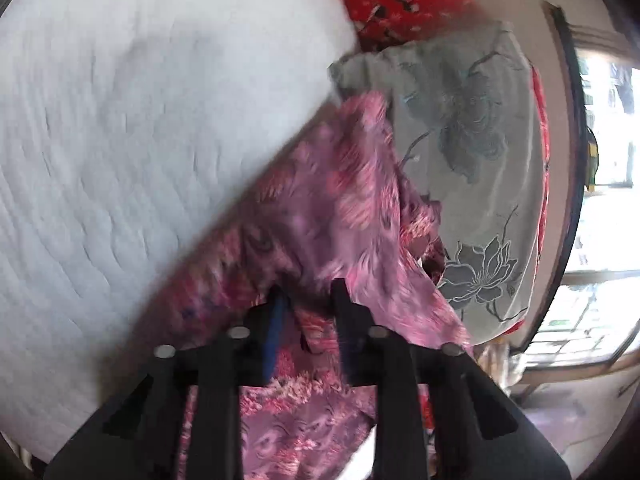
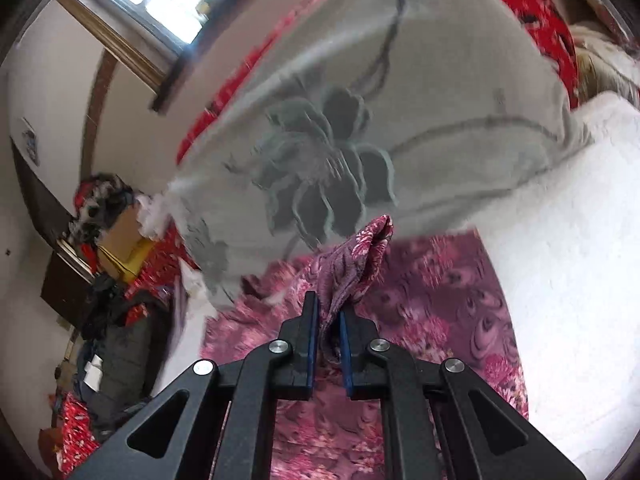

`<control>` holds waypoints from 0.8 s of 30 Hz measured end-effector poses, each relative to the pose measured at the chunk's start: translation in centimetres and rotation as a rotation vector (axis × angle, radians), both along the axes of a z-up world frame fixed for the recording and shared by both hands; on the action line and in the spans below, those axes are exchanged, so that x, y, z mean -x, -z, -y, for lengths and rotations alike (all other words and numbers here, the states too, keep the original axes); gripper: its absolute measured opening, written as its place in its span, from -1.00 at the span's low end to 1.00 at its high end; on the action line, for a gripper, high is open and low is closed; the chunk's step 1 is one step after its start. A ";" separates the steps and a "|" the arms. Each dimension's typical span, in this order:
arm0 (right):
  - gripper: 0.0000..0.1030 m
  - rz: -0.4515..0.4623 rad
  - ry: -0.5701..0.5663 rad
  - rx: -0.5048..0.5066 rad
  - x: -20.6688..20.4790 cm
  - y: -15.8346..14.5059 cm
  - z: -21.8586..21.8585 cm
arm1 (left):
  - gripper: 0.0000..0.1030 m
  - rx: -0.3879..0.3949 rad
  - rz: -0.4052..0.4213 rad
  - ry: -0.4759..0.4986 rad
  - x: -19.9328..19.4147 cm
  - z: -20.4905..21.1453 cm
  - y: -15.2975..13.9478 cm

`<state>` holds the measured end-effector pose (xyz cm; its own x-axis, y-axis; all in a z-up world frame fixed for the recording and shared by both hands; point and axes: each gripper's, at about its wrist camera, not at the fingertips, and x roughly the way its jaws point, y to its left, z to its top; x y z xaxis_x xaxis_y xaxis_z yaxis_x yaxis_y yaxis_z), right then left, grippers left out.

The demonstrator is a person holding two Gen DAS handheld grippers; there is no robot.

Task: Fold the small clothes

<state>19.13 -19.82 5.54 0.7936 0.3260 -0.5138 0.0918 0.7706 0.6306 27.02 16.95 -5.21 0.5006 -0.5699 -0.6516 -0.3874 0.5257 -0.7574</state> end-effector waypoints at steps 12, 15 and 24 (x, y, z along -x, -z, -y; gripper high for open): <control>-0.70 -0.286 0.073 0.075 1.2 7.2 2.5 | -0.69 -0.154 -0.037 0.118 0.9 -0.1 0.2; -0.69 -0.177 0.096 0.141 2.7 4.3 2.2 | -0.64 -0.170 0.013 0.143 1.8 0.5 -1.0; -0.76 -0.416 -0.097 0.106 2.4 8.8 0.8 | -0.50 -0.261 -0.048 0.322 2.8 4.3 0.6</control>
